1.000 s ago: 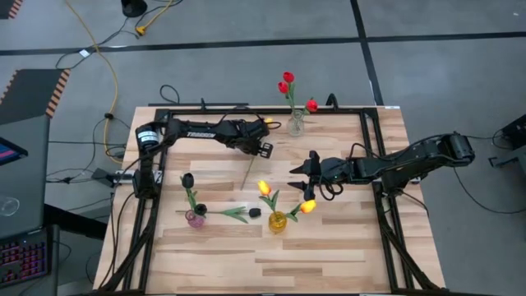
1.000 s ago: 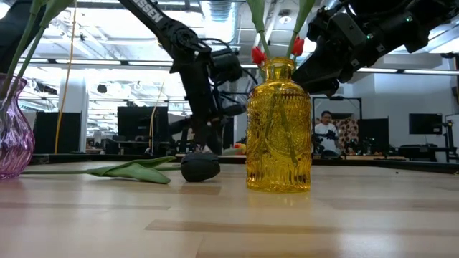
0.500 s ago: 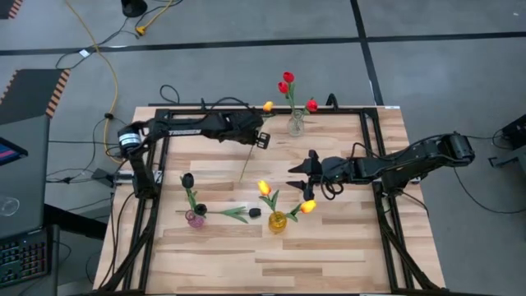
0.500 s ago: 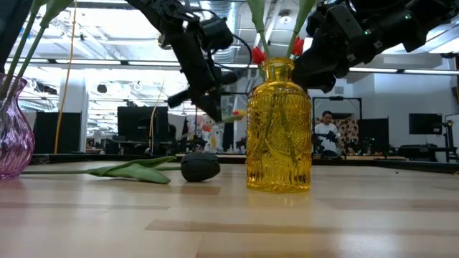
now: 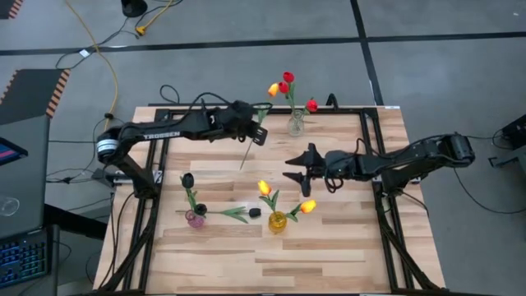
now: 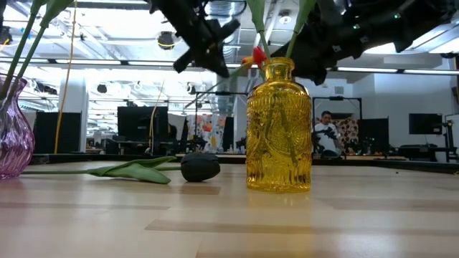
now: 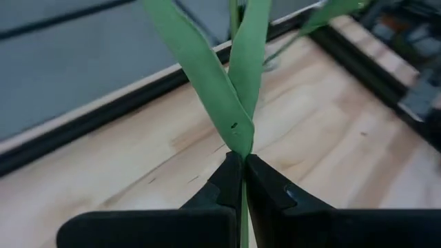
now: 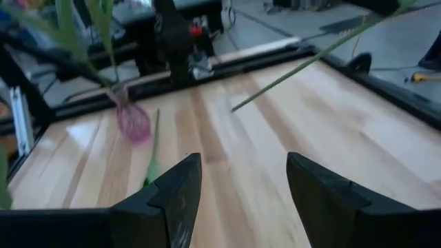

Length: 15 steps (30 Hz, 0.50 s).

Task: Sort flowers into vase by color
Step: Put the yellow flower into the yellow vase

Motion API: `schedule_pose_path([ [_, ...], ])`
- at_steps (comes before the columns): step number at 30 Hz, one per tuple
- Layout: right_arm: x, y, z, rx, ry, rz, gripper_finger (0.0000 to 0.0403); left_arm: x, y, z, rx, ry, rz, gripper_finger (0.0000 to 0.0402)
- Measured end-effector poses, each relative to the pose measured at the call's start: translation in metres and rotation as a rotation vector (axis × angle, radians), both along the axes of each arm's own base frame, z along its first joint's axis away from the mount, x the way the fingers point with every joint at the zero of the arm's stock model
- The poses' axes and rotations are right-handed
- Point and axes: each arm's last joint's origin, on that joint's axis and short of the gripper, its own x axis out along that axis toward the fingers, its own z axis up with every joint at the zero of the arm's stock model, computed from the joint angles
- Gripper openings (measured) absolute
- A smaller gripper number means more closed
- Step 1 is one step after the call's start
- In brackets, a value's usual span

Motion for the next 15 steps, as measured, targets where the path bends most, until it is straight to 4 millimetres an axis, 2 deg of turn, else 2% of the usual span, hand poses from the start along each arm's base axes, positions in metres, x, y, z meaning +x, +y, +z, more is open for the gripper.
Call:
schedule_pose_path([
  [8, 0.001, -0.013, 0.009, -0.001, -0.094, -0.051, 0.0238, 0.01, -0.024, 0.009, 0.088, -0.032, -0.146, 0.0],
  [15, 0.001, -0.021, 0.012, -0.003, -0.123, -0.083, 0.0238, 0.014, -0.035, 0.011, 0.104, -0.049, -0.177, 0.0],
])
